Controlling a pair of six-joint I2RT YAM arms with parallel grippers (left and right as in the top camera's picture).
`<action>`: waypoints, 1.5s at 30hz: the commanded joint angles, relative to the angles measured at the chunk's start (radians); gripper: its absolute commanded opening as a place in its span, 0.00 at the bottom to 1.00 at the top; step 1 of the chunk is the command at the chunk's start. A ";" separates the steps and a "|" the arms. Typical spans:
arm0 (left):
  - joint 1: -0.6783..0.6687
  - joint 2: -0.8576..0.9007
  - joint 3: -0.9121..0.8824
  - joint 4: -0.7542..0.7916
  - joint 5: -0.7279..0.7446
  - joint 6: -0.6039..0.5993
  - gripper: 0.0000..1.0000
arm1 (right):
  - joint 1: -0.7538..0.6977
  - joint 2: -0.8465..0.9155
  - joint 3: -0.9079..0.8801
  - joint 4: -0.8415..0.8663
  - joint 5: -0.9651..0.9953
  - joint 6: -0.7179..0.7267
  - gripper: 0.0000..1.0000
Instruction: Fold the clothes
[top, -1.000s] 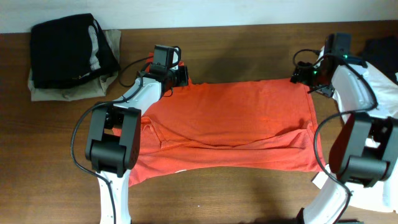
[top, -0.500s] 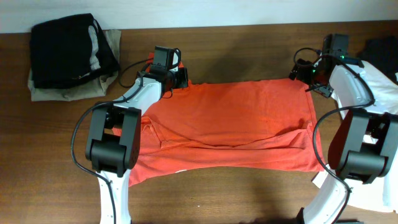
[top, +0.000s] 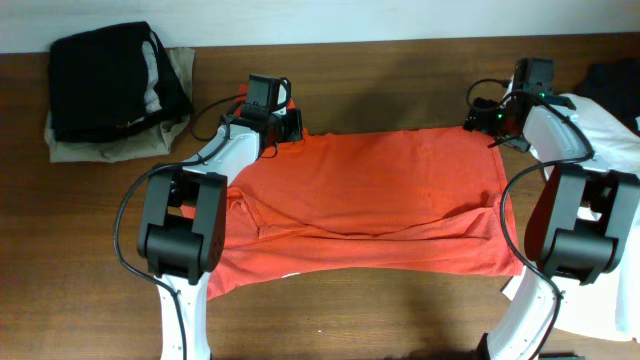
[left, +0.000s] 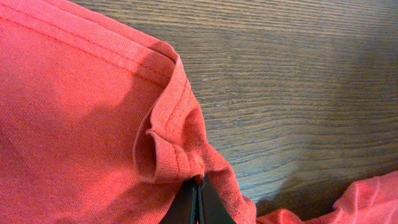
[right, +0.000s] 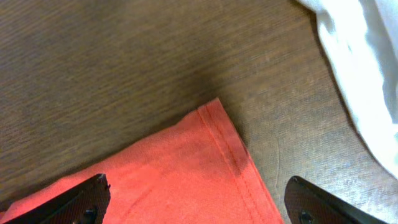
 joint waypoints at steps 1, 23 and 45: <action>0.000 0.013 0.014 -0.001 -0.003 0.005 0.01 | 0.010 0.018 0.021 0.023 0.030 -0.103 0.94; 0.000 0.013 0.014 -0.001 -0.003 0.005 0.01 | 0.033 0.088 0.022 0.054 0.076 -0.123 0.26; 0.009 0.006 0.499 -0.779 -0.166 0.077 0.01 | 0.032 0.035 0.229 -0.471 0.124 0.324 0.04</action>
